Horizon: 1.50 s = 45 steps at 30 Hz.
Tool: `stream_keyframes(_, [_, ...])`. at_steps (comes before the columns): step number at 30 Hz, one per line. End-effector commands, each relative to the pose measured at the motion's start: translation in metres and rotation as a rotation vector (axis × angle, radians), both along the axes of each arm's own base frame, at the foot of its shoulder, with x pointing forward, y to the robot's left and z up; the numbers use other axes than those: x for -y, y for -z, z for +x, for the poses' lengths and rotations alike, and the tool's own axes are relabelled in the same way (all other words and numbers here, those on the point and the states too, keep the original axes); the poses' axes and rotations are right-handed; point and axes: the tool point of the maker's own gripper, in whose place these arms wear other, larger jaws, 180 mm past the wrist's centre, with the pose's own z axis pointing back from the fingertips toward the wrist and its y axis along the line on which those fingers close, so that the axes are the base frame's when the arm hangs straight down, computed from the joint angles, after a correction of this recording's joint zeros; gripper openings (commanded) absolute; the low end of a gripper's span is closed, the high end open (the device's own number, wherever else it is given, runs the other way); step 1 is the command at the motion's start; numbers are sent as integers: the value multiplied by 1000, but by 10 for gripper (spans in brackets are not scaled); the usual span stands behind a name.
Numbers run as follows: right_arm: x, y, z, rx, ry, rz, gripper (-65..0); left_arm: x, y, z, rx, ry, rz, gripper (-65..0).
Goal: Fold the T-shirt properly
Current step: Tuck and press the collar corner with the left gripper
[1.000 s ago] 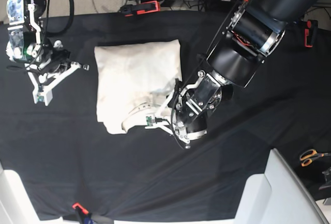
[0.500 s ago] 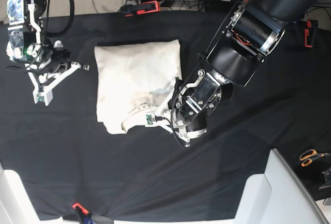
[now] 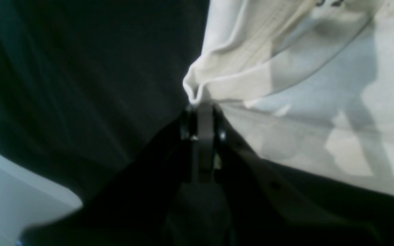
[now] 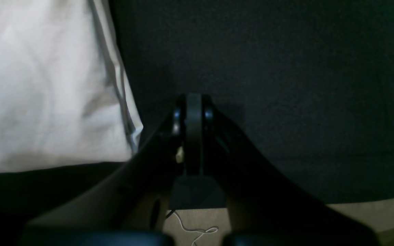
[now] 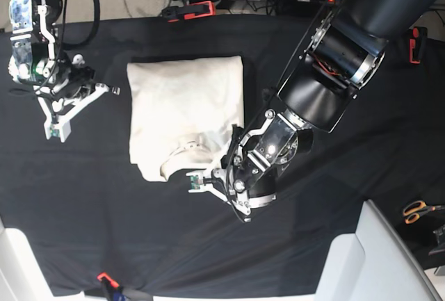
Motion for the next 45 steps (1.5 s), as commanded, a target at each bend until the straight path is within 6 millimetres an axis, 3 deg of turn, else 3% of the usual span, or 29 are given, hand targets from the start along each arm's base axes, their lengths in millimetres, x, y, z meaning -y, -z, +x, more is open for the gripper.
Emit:
stream_keyframes(1, [3, -10, 10, 45, -3, -9, -648, 13, -18, 15, 49, 27, -12, -650])
stream_keyframes(10, [2, -11, 11, 47, -3, -7, -648, 18, -1, 4, 10, 75, 9, -650])
stream_keyframes(14, [2, -11, 11, 47, -3, -7, -648, 13, 7, 8, 31, 26, -15, -650])
stream_keyframes(31, [2, -11, 12, 48, -3, -7, -648, 13, -11, 30, 88, 19, -31, -650])
stream_keyframes(32, [2, -11, 12, 50, -3, -7, -648, 13, -11, 30, 88, 19, -31, -638])
stream_keyframes(37, [2, -12, 14, 54, -3, -7, -648, 13, -12, 30, 89, 19, -31, -459])
stream_keyframes(45, [2, -12, 14, 54, -3, -6, -648, 12, -23, 42, 114, 10, -38, -321])
